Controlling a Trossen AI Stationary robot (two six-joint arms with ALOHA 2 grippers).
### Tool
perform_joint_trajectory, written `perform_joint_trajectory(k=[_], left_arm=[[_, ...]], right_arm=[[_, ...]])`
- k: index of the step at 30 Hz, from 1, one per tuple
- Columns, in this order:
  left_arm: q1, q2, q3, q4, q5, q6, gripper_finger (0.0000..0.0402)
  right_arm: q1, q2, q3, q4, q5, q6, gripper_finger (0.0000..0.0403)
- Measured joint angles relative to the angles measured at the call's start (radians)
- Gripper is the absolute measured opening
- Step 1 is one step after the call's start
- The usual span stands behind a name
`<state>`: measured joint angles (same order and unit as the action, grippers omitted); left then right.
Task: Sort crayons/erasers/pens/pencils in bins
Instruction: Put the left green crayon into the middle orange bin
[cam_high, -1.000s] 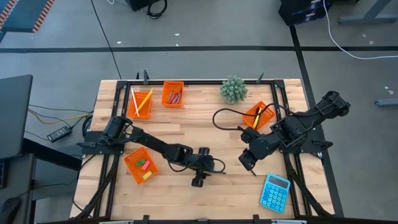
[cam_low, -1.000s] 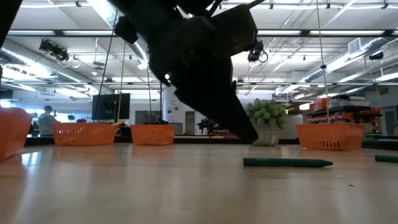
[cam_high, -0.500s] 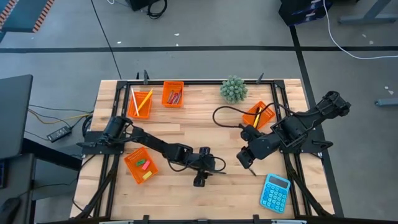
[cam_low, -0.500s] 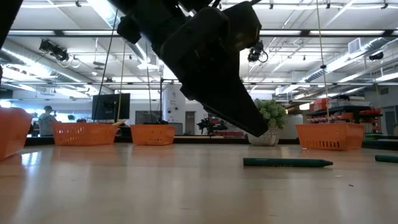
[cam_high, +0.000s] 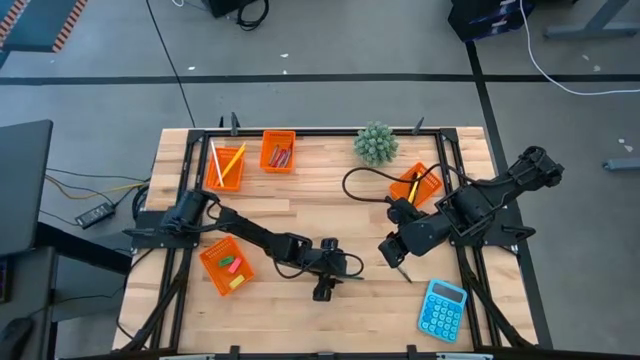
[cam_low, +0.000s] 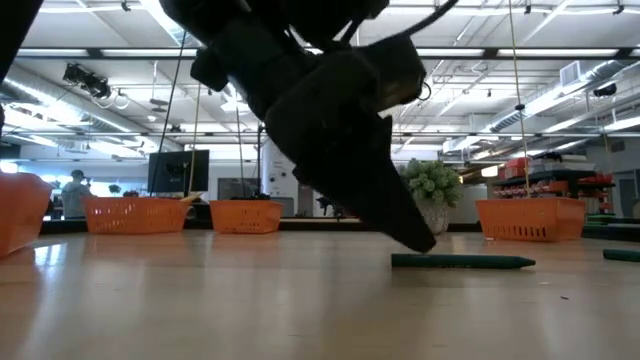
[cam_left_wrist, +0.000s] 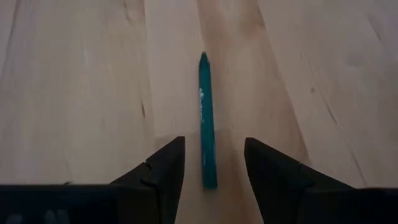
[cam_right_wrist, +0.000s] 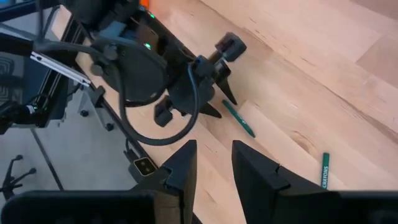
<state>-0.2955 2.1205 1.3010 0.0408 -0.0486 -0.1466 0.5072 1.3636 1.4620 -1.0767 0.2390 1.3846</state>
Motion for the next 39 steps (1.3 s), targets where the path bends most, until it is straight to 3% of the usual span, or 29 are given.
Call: perform_joint_trajectory(k=[16,31,39], left_arm=[[0.0,0.038,0.004,0.014,-0.014,0.003,0.0164],[0.008,0.039,0.007,-0.052,-0.013,0.001,0.0027],[0.042,0.011,0.001,-0.086,-0.002,0.001,0.0057]], right_arm=[[0.0,0.0,0.0,0.003,0.012,-0.017,0.0107],[0.0,0.0,0.0,0.002,0.024,-0.031,0.0107],[0.0,0.0,0.0,0.002,0.024,-0.05,0.0107]])
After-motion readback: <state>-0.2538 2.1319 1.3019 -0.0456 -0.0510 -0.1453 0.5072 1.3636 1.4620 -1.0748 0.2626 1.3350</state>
